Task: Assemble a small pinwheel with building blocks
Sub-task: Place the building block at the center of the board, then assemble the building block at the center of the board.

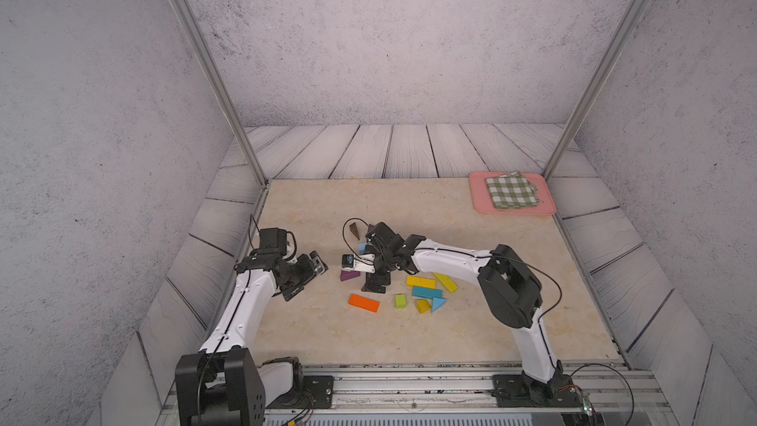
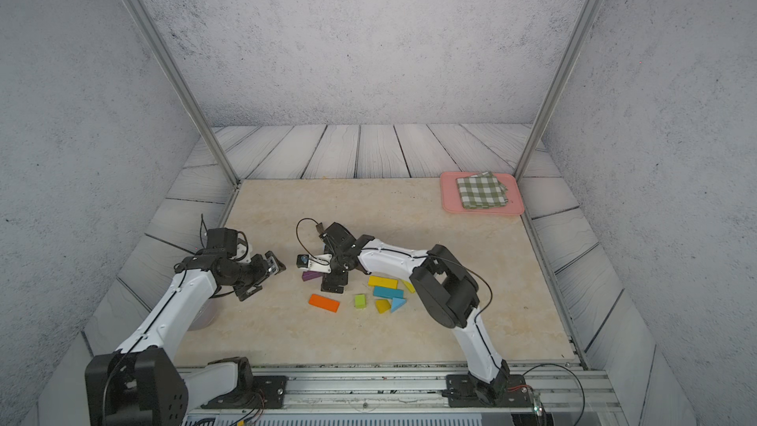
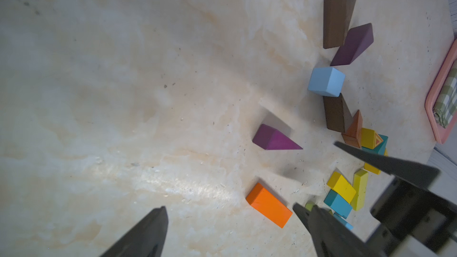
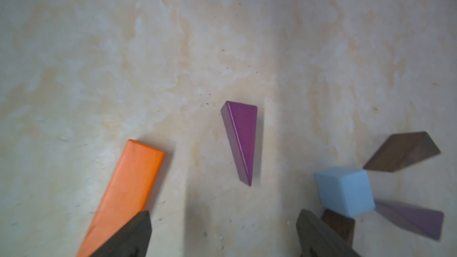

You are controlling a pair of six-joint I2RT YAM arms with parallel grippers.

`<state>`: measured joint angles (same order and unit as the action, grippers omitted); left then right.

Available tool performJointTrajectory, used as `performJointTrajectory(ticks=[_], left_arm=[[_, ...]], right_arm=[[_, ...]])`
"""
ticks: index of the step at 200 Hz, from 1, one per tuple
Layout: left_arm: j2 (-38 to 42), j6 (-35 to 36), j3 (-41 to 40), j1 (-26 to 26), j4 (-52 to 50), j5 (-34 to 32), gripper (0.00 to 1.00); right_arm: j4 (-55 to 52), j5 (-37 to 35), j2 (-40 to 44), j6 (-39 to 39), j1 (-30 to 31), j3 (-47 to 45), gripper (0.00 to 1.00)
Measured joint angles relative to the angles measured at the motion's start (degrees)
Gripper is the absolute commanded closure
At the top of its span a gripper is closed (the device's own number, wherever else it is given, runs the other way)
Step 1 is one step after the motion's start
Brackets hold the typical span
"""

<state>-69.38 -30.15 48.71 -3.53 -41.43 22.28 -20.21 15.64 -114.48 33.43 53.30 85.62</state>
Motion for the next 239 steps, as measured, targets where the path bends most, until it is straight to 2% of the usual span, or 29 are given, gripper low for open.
performJointTrajectory(ticks=[21, 33, 53, 72, 108, 134, 168, 208, 239], left_arm=[[-4.35, 2.34, 5.51, 4.15, -2.8, -2.16, 0.04], [-8.11, 4.31, 10.14, 8.68, -5.49, -4.63, 0.04], [-16.74, 9.03, 20.44, 17.64, -10.67, -9.66, 0.04], [-24.65, 15.34, 28.24, 23.3, -14.6, -12.55, 0.04], [-30.84, 29.94, 30.6, 29.2, -17.27, -18.43, 0.04], [-32.28, 38.36, 30.6, 29.88, -16.83, -21.73, 0.06], [-36.06, 46.49, 30.6, 29.07, -14.45, -24.83, 0.15], [-38.86, 50.71, 28.92, 29.03, -11.41, -25.11, 0.17], [-40.94, 51.49, 29.33, 29.05, -10.62, -25.66, 0.27]], right_arm=[[2.64, -0.52, 13.31, -5.6, -0.11, -9.6, 0.01], [4.68, -1.53, 20.74, -9.35, -0.22, -15.04, 0.01], [6.14, -6.16, 33.99, -17.25, -0.44, -24.61, 0.01], [6.34, -13.14, 44.83, -24.85, -1.22, -31.61, 0.01], [4.31, -22.82, 60.13, -35.08, -4.22, -40.04, 0.01], [2.08, -25.14, 63.76, -38.42, -5.86, -42.16, 0.01], [0.35, -26.49, 64.13, -40.74, -6.08, -44.35, 0.01], [-0.28, -27.85, 64.35, -41.86, -6.4, -45.31, 0.01], [-0.61, -28.85, 64.89, -41.72, -6.78, -45.33, 0.01]])
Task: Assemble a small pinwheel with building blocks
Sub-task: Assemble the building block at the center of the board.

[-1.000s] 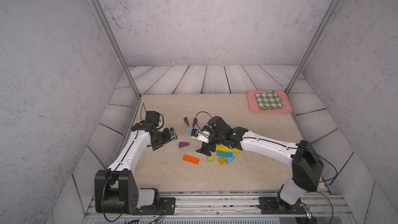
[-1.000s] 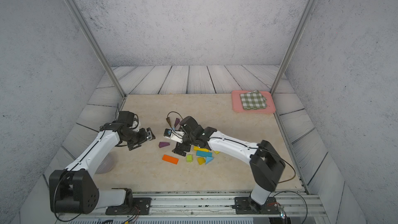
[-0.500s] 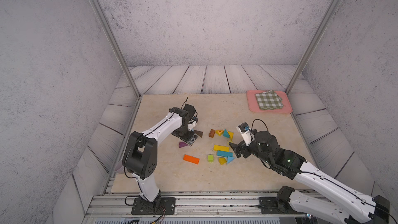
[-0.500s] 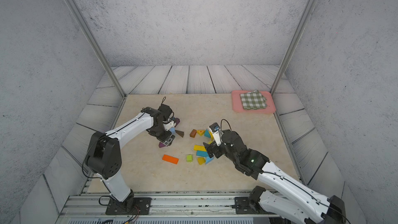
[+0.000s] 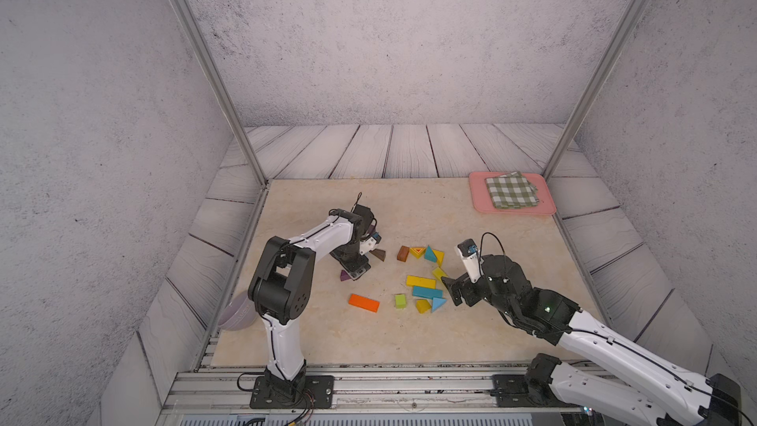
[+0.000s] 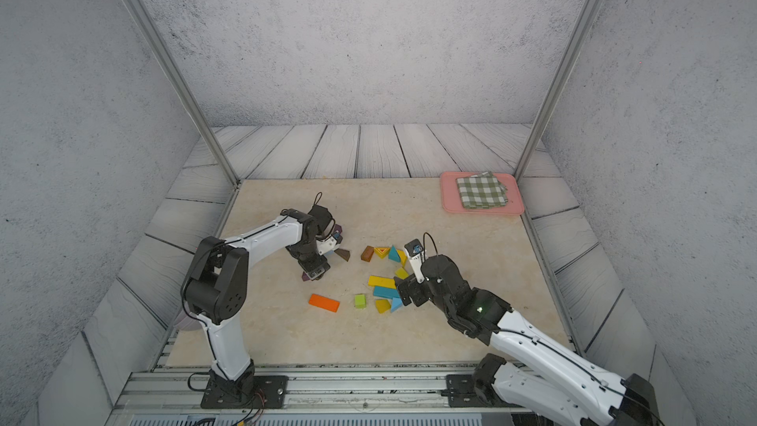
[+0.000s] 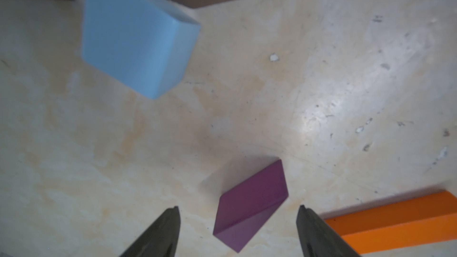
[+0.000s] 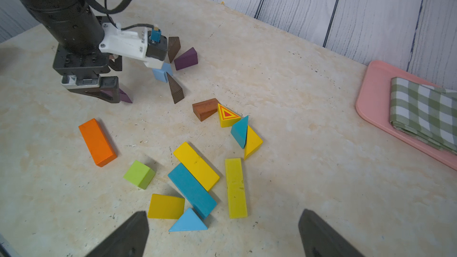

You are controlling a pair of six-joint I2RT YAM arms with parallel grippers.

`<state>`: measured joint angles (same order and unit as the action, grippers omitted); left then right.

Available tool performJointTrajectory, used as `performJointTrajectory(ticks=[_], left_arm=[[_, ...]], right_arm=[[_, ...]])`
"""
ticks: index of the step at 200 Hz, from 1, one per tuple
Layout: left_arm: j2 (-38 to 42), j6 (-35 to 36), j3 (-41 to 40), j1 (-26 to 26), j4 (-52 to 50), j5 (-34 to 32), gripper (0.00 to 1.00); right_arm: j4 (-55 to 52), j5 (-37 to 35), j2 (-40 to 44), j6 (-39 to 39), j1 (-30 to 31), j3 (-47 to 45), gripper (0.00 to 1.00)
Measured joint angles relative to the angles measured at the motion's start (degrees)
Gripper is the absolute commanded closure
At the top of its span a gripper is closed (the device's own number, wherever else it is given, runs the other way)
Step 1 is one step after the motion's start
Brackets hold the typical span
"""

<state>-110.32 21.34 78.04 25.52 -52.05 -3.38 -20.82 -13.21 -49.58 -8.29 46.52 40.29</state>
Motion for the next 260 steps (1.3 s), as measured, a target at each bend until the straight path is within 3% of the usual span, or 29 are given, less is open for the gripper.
performJointTrajectory(ticks=[33, 74, 88, 125, 178, 260], left_arm=[[-2.62, 0.0, 0.09, 0.0, 0.52, -0.09, 0.4], [-2.78, -0.57, 0.09, 0.0, 0.96, -0.11, 0.65], [-2.82, -0.66, 0.09, 0.0, 1.22, -0.26, 0.79], [-2.95, -1.38, 0.09, -0.02, 1.55, -1.11, 0.96], [-3.96, -2.25, 1.66, -1.25, 1.62, -0.42, 0.98], [-7.26, -3.63, 7.06, -2.64, 1.66, 0.96, 0.95]], right_arm=[[0.02, -0.57, 0.09, 0.15, -0.59, -0.09, 0.01], [0.0, -0.68, 0.09, 0.2, -0.87, -0.39, 0.01], [0.0, -0.68, 0.09, 0.2, -0.96, -0.42, 0.01], [0.0, -0.72, 0.09, 0.24, -1.01, -0.42, 0.01], [0.04, -0.79, 0.09, 0.35, -1.22, -0.48, 0.01], [0.37, -0.74, 0.0, 0.39, -1.95, -1.2, 0.01]])
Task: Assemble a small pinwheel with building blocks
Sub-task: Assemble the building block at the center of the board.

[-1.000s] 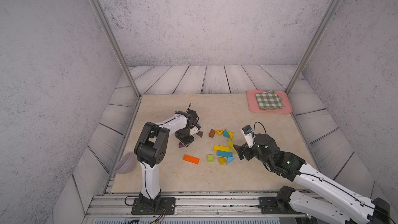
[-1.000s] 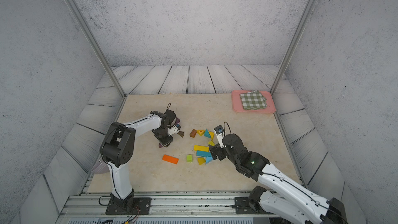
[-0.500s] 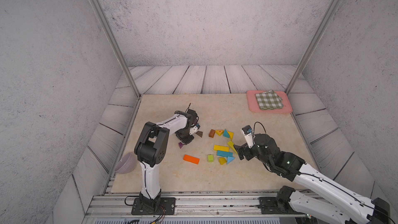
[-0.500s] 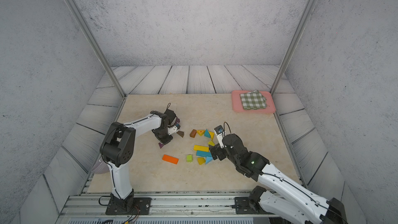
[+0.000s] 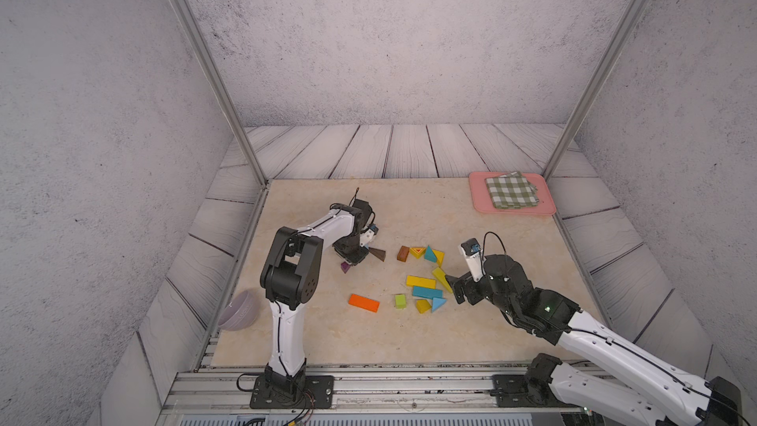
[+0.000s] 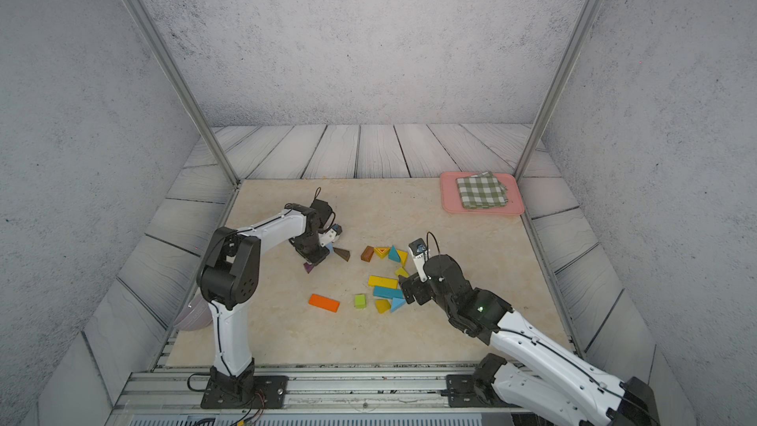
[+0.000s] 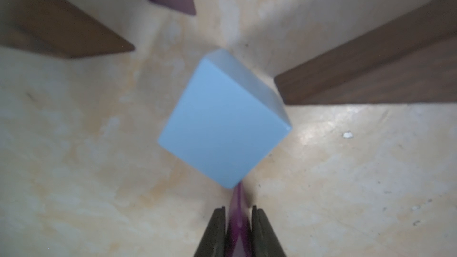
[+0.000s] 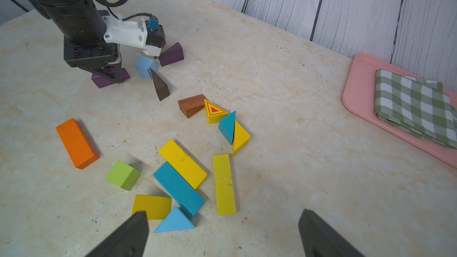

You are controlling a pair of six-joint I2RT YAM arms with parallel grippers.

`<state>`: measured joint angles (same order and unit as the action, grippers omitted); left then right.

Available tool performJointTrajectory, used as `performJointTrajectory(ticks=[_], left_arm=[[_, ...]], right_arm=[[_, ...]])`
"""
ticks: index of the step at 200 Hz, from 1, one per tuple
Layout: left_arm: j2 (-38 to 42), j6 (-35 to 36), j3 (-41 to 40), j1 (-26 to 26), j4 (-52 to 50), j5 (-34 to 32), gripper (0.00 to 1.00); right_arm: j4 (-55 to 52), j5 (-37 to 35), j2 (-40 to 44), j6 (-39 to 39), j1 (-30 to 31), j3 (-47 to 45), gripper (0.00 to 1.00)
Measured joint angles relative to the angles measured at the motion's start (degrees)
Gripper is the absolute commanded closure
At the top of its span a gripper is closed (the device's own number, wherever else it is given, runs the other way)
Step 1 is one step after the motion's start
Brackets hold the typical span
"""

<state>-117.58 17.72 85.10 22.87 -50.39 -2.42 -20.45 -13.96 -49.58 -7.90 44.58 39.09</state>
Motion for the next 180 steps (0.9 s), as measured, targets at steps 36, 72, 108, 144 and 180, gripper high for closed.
performJointTrajectory(ticks=[36, 72, 108, 144, 180], left_arm=[[-0.83, -0.24, 1.46, 0.0, 0.02, 0.72, 0.92], [-1.07, -0.79, 1.88, -0.04, -0.09, 0.72, 0.74], [-1.05, -1.38, 2.05, -0.04, -0.24, 1.62, 0.32], [1.86, -3.06, 2.14, -0.04, -1.01, 2.75, 0.04], [12.35, -5.51, 1.16, -0.04, -1.86, 2.78, 0.04]], right_arm=[[0.15, 0.02, -0.02, 0.0, -0.31, -0.15, 0.01], [0.17, 0.28, -0.02, 0.02, -0.46, -0.22, 0.01], [0.24, 0.42, -0.04, -0.02, -0.5, -0.22, 0.01], [0.59, 0.81, -0.02, -0.79, -0.55, -0.2, 0.01], [1.55, 3.48, 0.2, -2.01, -0.68, -0.17, 0.01]])
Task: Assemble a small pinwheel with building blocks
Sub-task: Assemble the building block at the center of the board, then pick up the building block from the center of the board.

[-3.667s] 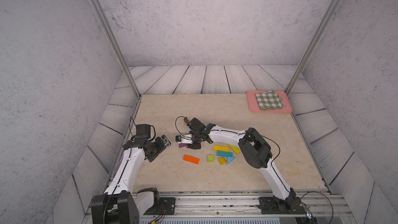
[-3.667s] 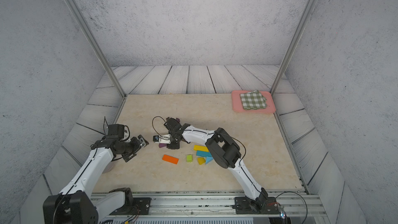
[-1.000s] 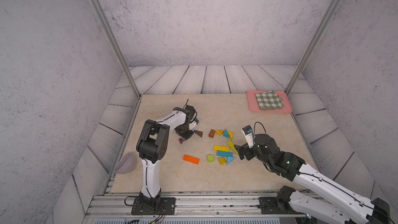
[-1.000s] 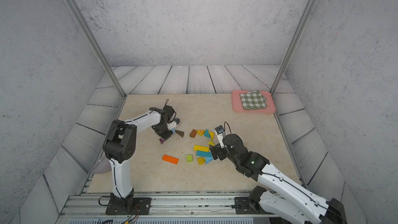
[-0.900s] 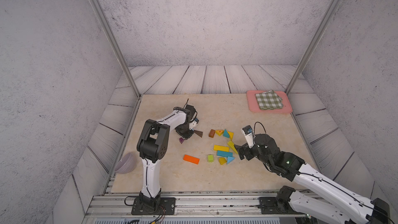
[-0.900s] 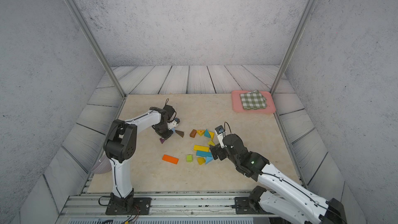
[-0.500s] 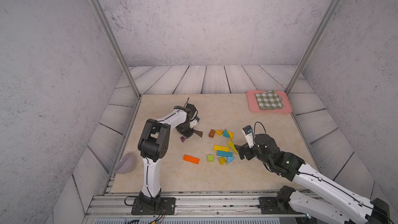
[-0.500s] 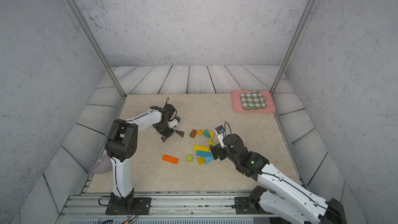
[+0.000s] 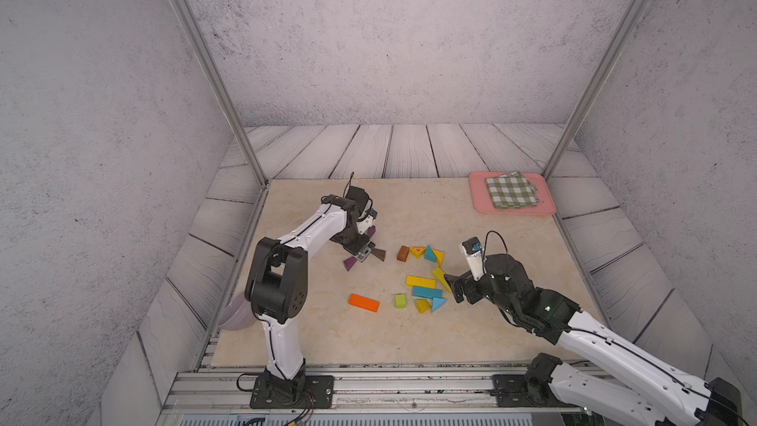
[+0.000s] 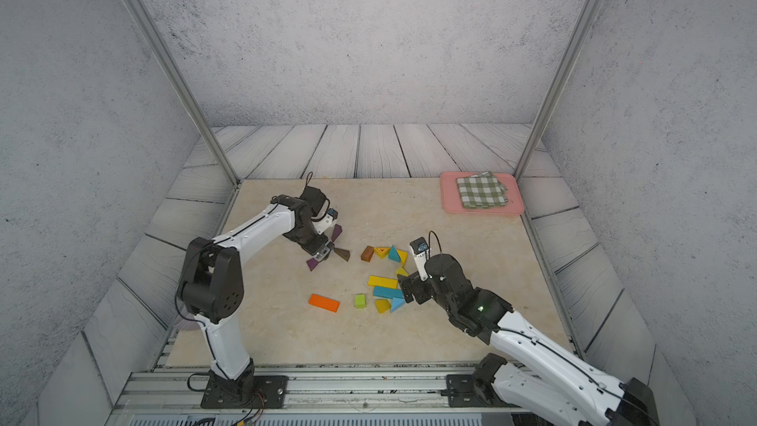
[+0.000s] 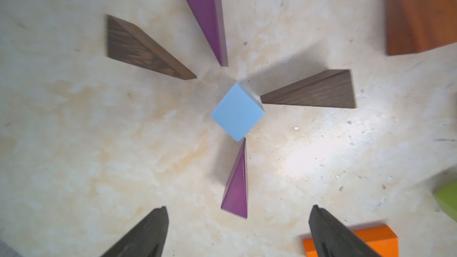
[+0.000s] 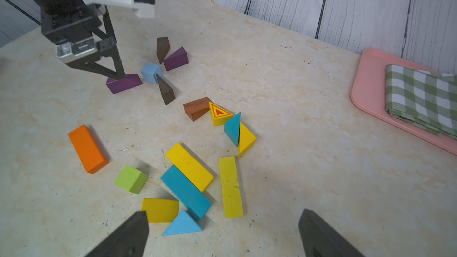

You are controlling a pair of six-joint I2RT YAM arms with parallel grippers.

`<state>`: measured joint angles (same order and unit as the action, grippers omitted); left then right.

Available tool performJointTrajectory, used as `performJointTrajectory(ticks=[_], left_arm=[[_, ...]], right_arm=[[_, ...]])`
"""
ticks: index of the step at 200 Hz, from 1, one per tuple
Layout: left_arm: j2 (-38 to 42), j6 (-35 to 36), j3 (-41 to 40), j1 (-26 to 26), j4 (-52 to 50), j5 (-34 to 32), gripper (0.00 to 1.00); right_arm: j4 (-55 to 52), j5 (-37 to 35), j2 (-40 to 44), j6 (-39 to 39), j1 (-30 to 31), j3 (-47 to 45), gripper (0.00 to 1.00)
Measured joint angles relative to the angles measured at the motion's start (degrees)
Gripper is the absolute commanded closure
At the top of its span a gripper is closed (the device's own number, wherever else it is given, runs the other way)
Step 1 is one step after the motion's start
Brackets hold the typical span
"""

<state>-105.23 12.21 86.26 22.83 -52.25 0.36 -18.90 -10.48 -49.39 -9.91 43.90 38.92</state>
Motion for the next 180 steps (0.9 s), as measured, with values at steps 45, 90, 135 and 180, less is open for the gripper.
performJointTrajectory(ticks=[45, 90, 135, 180], left_arm=[[17.94, -10.19, -1.44, -0.13, -0.37, -3.28, 0.04], [35.43, -18.38, -7.19, -6.4, -1.88, -3.89, 0.04], [40.59, -20.22, -15.23, -15.72, -1.95, -3.82, 0.04], [38.42, -20.31, -20.83, -16.76, -1.57, -2.19, 0.04]], right_arm=[[4.17, 2.58, -8.28, -0.31, 5.99, 2.78, 0.06], [9.22, 4.35, -31.1, 2.71, 17.25, 10.91, 0.06], [11.78, 4.87, -48.3, 4.59, 19.82, 20.24, 0.06], [8.17, 4.96, -50.71, 6.45, 18.29, 26.23, 0.14]])
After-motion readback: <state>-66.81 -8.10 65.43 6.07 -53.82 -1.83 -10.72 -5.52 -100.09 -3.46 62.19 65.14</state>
